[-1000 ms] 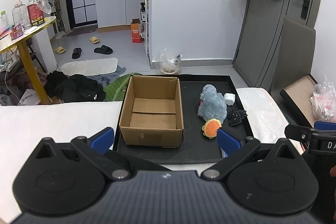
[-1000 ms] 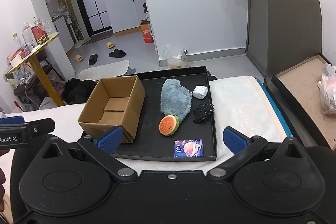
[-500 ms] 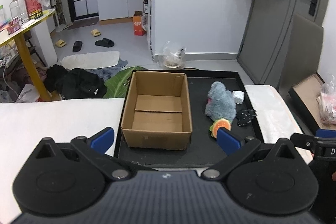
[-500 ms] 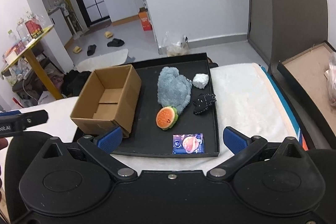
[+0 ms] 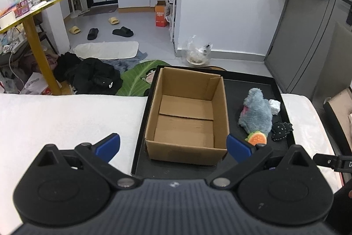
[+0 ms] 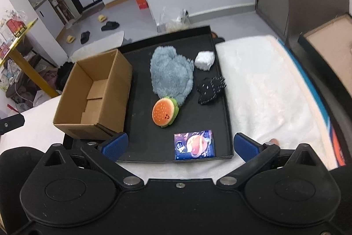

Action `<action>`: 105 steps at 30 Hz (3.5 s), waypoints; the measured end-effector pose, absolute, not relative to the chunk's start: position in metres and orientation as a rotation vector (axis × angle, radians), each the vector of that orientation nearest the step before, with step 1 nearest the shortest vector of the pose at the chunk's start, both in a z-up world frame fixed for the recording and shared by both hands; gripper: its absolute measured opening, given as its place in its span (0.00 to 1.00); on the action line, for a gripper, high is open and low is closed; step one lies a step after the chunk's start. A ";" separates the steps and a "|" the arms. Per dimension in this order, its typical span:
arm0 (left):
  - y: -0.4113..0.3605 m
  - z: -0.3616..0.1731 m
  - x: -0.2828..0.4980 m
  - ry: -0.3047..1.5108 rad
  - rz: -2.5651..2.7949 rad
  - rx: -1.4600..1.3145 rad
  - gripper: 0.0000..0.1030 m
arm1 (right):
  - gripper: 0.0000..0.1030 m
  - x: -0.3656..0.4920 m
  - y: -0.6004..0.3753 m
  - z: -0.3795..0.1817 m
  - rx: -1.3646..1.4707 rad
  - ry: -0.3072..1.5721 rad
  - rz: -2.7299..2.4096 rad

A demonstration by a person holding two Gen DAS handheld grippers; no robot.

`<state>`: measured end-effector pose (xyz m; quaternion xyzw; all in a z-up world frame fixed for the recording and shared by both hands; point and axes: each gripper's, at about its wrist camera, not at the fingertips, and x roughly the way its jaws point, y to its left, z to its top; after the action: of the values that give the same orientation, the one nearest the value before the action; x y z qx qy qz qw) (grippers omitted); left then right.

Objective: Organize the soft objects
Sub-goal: 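Move the right gripper to the purple tissue pack and grasp it, then carry the tissue pack into the cardboard box and open the right gripper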

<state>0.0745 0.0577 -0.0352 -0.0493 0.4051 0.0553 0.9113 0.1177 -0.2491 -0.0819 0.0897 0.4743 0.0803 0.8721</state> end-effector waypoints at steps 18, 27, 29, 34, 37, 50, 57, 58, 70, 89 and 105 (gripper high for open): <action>0.089 -0.073 0.125 0.908 0.155 -0.114 0.85 | 0.93 0.172 -0.243 -0.137 0.185 1.123 0.129; 0.105 -0.097 0.151 0.958 0.150 -0.131 0.65 | 0.83 0.189 -0.242 -0.173 0.245 1.221 0.145; 0.108 -0.103 0.155 0.975 0.146 -0.152 0.63 | 0.83 0.193 -0.237 -0.177 0.226 1.229 0.148; 0.113 -0.121 0.166 1.035 0.150 -0.175 0.54 | 0.83 0.202 -0.229 -0.189 0.165 1.261 0.109; 0.117 -0.129 0.172 1.061 0.154 -0.201 0.53 | 0.83 0.204 -0.227 -0.194 0.147 1.275 0.102; 0.114 -0.140 0.179 1.118 0.178 -0.168 0.10 | 0.74 0.207 -0.212 -0.213 0.042 1.312 0.088; 0.107 -0.140 0.176 1.127 0.165 -0.120 0.07 | 0.69 0.203 -0.206 -0.220 0.001 1.310 0.089; 0.106 -0.139 0.175 1.123 0.164 -0.116 0.07 | 0.69 0.202 -0.206 -0.221 -0.005 1.305 0.090; 0.104 -0.122 0.157 1.088 0.123 -0.116 0.08 | 0.68 0.175 -0.210 -0.192 0.025 1.188 0.124; 0.106 -0.122 0.149 1.078 0.132 -0.115 0.10 | 0.68 0.185 -0.178 -0.106 0.087 1.001 0.209; 0.120 -0.130 0.153 1.057 0.120 -0.217 0.10 | 0.68 0.206 -0.116 -0.085 0.106 0.958 0.315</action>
<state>0.1526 0.1200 -0.1296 -0.1031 0.5031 0.0571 0.8561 0.2061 -0.1155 -0.0853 0.0507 0.4587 0.1510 0.8742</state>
